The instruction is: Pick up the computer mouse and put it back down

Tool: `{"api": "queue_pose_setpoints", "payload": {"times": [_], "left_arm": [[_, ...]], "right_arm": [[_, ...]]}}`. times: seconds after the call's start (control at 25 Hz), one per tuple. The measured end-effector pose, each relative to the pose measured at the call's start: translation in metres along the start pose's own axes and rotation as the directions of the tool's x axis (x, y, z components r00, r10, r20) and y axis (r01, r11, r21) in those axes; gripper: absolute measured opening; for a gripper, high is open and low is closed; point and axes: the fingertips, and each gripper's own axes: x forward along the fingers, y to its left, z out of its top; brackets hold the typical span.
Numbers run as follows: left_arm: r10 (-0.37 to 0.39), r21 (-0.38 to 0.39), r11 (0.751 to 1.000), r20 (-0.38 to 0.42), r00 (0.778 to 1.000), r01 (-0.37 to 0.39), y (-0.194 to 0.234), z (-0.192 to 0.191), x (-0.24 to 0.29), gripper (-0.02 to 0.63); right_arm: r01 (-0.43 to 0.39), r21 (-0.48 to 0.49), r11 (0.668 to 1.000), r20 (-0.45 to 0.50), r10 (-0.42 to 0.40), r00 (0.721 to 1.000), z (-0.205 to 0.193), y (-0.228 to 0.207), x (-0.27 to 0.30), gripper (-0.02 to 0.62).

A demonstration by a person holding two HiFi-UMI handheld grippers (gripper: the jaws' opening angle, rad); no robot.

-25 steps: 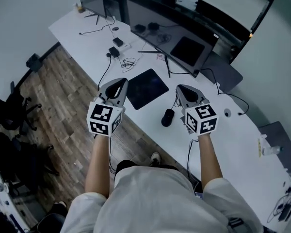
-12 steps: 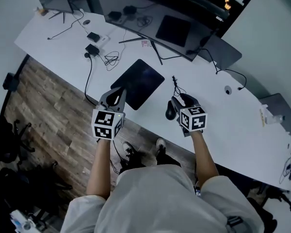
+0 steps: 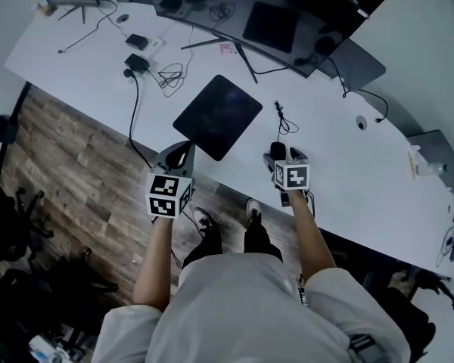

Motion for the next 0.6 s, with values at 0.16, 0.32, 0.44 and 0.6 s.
{"api": "queue_pose_setpoints", "payload": {"times": [0.16, 0.32, 0.44, 0.6], "left_arm": [[0.008, -0.001, 1.0, -0.019, 1.0, -0.008, 0.005, -0.011, -0.005, 0.018], [0.031, -0.008, 0.999, -0.03, 0.999, -0.032, 0.015, -0.019, -0.013, 0.018], [0.05, -0.011, 0.999, -0.031, 0.998, -0.05, 0.019, -0.018, -0.017, 0.018], [0.081, 0.0, 0.997, -0.009, 0.997, -0.081, 0.022, -0.003, -0.024, 0.018]], "right_arm": [[0.053, 0.026, 0.998, -0.039, -0.052, 0.998, -0.019, -0.01, 0.013, 0.394], [0.062, 0.05, 0.997, -0.017, -0.061, 0.998, -0.02, -0.012, 0.016, 0.308], [0.049, 0.037, 0.998, -0.04, -0.048, 0.998, -0.018, -0.015, 0.015, 0.295], [0.027, -0.006, 1.0, -0.003, -0.027, 1.0, 0.005, -0.019, 0.0, 0.29]]}}
